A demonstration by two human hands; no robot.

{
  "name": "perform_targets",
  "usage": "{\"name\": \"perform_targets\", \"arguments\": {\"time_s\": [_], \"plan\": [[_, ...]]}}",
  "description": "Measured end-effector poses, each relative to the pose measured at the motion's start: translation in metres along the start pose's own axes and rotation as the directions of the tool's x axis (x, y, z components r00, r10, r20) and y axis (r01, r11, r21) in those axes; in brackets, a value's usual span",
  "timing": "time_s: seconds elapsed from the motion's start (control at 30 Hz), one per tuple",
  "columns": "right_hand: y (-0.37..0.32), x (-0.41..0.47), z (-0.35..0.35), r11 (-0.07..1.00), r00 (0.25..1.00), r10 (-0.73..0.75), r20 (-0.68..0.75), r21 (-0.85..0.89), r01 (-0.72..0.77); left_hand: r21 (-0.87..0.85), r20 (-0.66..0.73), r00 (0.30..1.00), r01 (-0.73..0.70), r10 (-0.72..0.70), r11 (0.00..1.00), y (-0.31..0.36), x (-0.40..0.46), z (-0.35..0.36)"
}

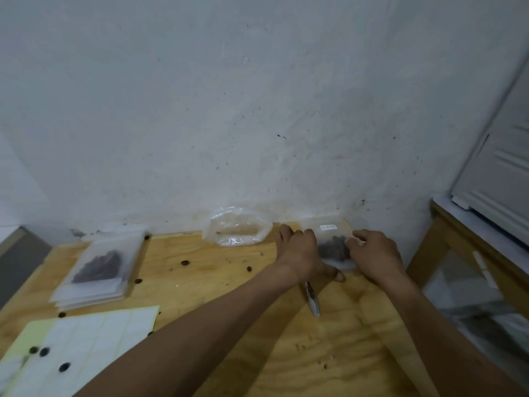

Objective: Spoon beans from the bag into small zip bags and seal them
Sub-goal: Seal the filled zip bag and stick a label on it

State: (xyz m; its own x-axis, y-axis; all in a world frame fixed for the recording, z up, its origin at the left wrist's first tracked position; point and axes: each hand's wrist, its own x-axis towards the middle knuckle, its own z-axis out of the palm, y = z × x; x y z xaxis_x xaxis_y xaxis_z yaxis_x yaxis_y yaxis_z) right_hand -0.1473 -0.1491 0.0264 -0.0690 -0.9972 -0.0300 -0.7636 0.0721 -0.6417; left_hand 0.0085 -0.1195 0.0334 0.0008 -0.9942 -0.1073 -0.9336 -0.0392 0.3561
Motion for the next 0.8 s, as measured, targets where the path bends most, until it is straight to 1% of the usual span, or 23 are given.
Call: {"name": "perform_targets", "arguments": {"time_s": [0.1, 0.23, 0.33, 0.4, 0.47, 0.53, 0.6, 0.7, 0.8], "plan": [[-0.017, -0.006, -0.009, 0.998, 0.997, -0.061, -0.053, -0.02, 0.06, -0.055, -0.098, 0.995, -0.042, 0.037, 0.998, -0.01, -0.01, -0.019], [-0.056, -0.02, -0.012, 0.981, 0.979, -0.192, -0.075, -0.008, 0.192, -0.101, -0.239, 0.968, -0.102, 0.075, 0.99, -0.042, -0.03, -0.048], [-0.098, -0.035, -0.005, 0.951, 0.948, -0.307, -0.085, 0.016, 0.31, -0.2, -0.346, 0.938, -0.113, 0.038, 0.973, -0.077, -0.053, -0.072], [-0.129, -0.046, 0.005, 0.92, 0.919, -0.388, -0.073, 0.034, 0.391, -0.237, -0.412, 0.911, -0.086, -0.021, 0.968, -0.105, -0.071, -0.091], [-0.16, -0.058, 0.02, 0.889, 0.89, -0.454, -0.039, 0.054, 0.455, -0.238, -0.452, 0.886, -0.012, -0.101, 0.971, -0.137, -0.089, -0.11], [-0.189, -0.07, 0.04, 0.865, 0.867, -0.498, 0.011, 0.085, 0.495, -0.231, -0.453, 0.87, 0.099, -0.198, 0.968, -0.172, -0.109, -0.127], [-0.215, -0.083, 0.062, 0.842, 0.838, -0.539, 0.083, 0.099, 0.531, -0.202, -0.411, 0.862, 0.232, -0.297, 0.952, -0.209, -0.129, -0.141], [-0.245, -0.1, 0.104, 0.815, 0.788, -0.578, 0.212, 0.101, 0.571, -0.181, -0.318, 0.833, 0.415, -0.453, 0.891, -0.263, -0.157, -0.149], [-0.266, -0.116, 0.148, 0.829, 0.763, -0.54, 0.355, 0.07, 0.554, -0.211, -0.248, 0.782, 0.533, -0.572, 0.82, -0.305, -0.177, -0.144]]}}
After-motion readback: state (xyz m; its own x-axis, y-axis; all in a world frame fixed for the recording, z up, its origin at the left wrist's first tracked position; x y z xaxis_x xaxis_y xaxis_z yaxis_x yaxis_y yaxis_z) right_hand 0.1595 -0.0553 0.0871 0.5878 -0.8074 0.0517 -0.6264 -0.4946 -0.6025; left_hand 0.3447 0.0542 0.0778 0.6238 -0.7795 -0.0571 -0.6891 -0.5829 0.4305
